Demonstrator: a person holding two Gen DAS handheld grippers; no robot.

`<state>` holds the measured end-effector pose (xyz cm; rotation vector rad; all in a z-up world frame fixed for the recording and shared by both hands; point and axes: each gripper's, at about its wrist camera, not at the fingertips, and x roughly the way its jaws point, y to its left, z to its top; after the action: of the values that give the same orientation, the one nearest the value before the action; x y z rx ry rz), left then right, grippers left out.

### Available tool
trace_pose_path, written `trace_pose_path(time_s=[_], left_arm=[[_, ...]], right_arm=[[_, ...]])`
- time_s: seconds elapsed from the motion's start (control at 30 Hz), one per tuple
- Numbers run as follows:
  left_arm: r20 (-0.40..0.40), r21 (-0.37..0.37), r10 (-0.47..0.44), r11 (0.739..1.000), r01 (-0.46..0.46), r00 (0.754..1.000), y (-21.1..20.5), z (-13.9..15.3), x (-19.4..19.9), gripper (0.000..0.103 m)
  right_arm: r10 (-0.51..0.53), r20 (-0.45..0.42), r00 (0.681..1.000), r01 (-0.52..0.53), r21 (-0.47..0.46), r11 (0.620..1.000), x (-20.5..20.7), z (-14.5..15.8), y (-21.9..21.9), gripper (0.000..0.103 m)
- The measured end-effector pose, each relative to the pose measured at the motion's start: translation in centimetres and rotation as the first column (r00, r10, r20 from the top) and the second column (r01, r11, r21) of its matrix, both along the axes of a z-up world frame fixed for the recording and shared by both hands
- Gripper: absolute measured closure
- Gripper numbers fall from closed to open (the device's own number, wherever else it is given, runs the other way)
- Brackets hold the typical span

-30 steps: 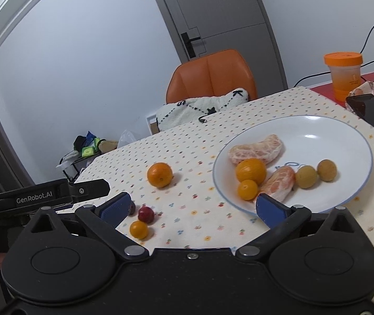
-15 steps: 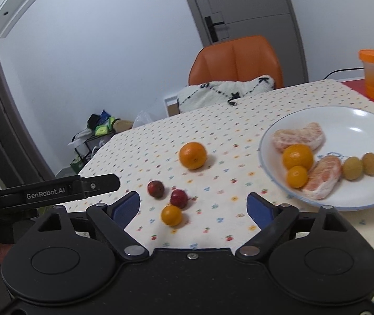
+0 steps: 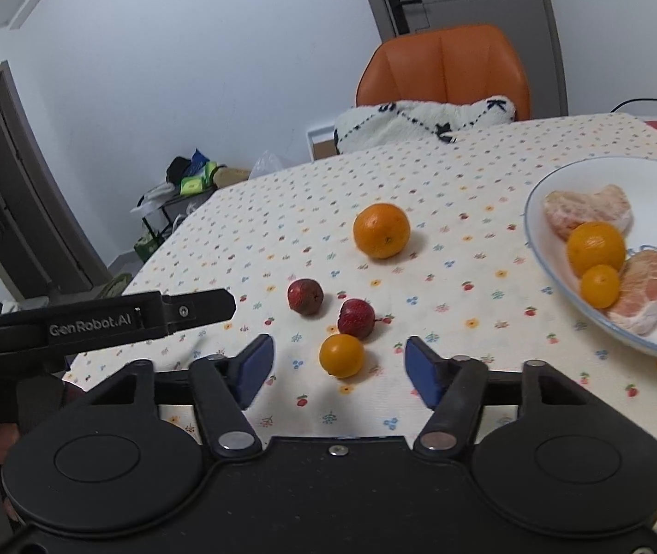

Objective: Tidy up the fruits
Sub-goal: 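Close the right gripper on a small orange kumquat, then close the left gripper on a red plum while the right holds the kumquat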

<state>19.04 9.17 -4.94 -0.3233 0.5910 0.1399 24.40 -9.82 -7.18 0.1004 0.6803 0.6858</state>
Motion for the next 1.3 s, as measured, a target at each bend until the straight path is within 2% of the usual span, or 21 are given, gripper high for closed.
trace_pose_path(time_s=[0.07, 0.23, 0.33, 0.47, 0.9, 0.97, 1.1, 1.3], left_arm=[[0.000, -0.005, 0.000, 1.000, 0.000, 1.000, 0.1, -0.1, 0.1, 0.032], [-0.010, -0.006, -0.002, 1.000, 0.002, 1.000, 0.1, -0.3, 0.5, 0.032], [-0.016, -0.009, 0.003, 1.000, -0.004, 1.000, 0.1, -0.5, 0.7, 0.032], [-0.021, -0.008, 0.002, 1.000, -0.002, 1.000, 0.0, -0.4, 1.1, 0.032], [-0.032, 0.009, -0.030, 0.999, 0.030, 0.999, -1.9, -1.0, 3.2, 0.032], [-0.036, 0.011, -0.038, 0.999, 0.038, 0.999, -2.2, -1.2, 3.6, 0.037], [-0.046, 0.013, -0.057, 0.998, 0.058, 0.997, -2.9, -1.5, 4.4, 0.040], [-0.057, 0.028, -0.058, 0.998, 0.060, 0.997, -3.5, -2.0, 5.3, 0.056]], right_arm=[[-0.001, -0.007, 1.000, 0.001, -0.005, 1.000, 0.3, -0.2, 0.4, 0.052], [0.007, -0.020, 1.000, -0.008, -0.007, 1.000, 0.6, -0.7, 0.9, 0.057], [0.021, -0.027, 0.999, -0.021, -0.014, 1.000, 0.8, -1.1, 1.2, 0.081], [0.020, 0.002, 1.000, -0.020, 0.005, 1.000, 0.5, -0.7, 0.7, 0.081], [-0.034, 0.000, 0.999, 0.034, 0.045, 0.998, 1.5, 0.0, -2.3, 0.081], [-0.041, -0.001, 0.999, 0.041, 0.050, 0.998, 1.7, 0.0, -2.7, 0.081], [-0.056, -0.001, 0.998, 0.056, 0.059, 0.997, 1.9, 0.1, -3.4, 0.081], [-0.077, -0.004, 0.997, 0.077, 0.066, 0.995, 2.3, 0.1, -4.4, 0.081]])
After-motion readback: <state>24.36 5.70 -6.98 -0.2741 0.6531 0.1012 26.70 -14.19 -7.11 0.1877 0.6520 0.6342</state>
